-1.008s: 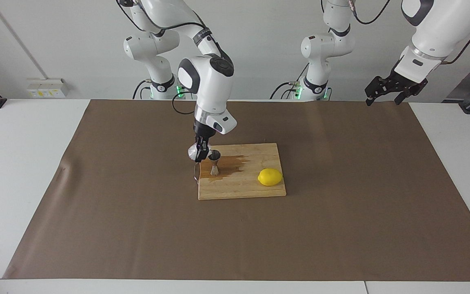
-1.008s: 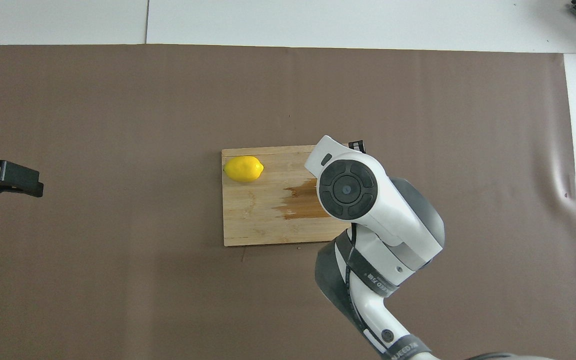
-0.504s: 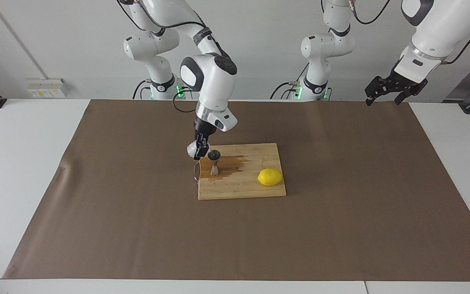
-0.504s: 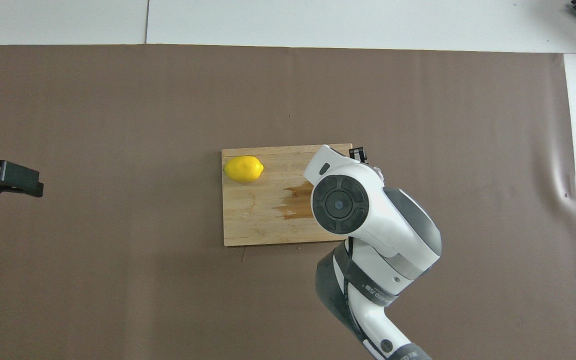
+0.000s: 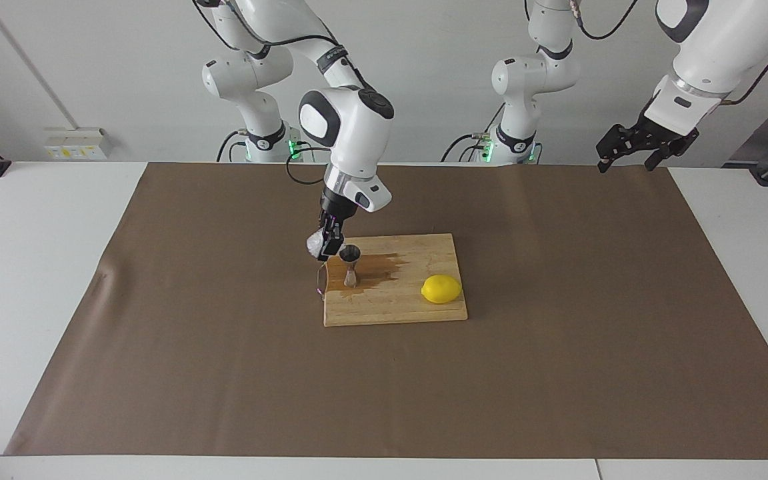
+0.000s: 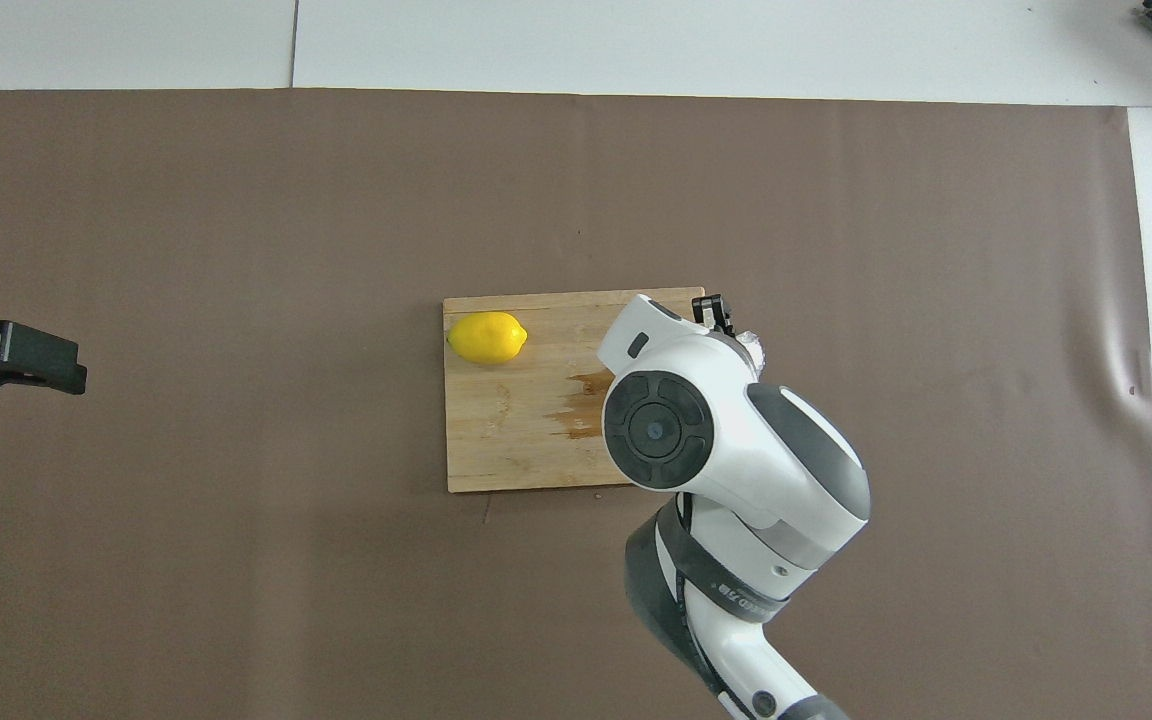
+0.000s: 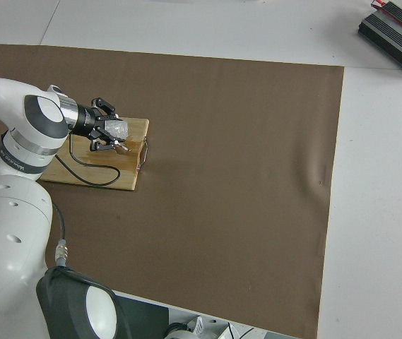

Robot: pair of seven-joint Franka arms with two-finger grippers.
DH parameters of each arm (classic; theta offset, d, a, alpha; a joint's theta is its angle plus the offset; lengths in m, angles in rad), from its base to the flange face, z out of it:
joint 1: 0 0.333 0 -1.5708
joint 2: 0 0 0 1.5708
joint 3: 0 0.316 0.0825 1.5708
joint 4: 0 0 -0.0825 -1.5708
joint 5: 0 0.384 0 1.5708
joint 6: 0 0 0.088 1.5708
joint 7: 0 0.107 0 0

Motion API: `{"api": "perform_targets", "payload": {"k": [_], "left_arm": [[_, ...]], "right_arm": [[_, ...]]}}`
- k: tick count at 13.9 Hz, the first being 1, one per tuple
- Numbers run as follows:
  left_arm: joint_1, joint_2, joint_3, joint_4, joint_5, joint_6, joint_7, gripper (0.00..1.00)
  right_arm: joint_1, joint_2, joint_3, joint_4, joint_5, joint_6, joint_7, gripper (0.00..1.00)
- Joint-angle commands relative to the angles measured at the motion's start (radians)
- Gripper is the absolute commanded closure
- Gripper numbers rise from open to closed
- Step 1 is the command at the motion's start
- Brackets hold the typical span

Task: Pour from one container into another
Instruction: 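Tilt the clear cup with the right gripper to pour into the metal cup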

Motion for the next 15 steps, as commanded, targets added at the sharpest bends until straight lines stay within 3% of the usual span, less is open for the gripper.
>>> {"api": "perform_targets", "payload": {"k": [1,5,8,15], "left_arm": [[0.001,-0.032,-0.001,-0.033,0.015,0.004,-0.001,0.00],[0.001,-0.032,-0.001,-0.033,0.015,0.004,0.001,0.00],[0.001,-0.032,-0.001,-0.033,0.015,0.004,0.001,0.00],[0.001,-0.032,-0.001,-0.033,0.015,0.004,-0.001,0.00]], "right_arm": [[0.000,-0.021,-0.001,-0.023,-0.032,0.017,0.026,1.00],[-0.010,0.000,0.002,0.029,0.005,-0.012,0.047,1.00],[-0.026,0.008,0.001,0.053,0.118,-0.012,0.046,1.00],[-0.078,0.008,0.001,0.058,0.212,-0.021,0.014,1.00]]}}
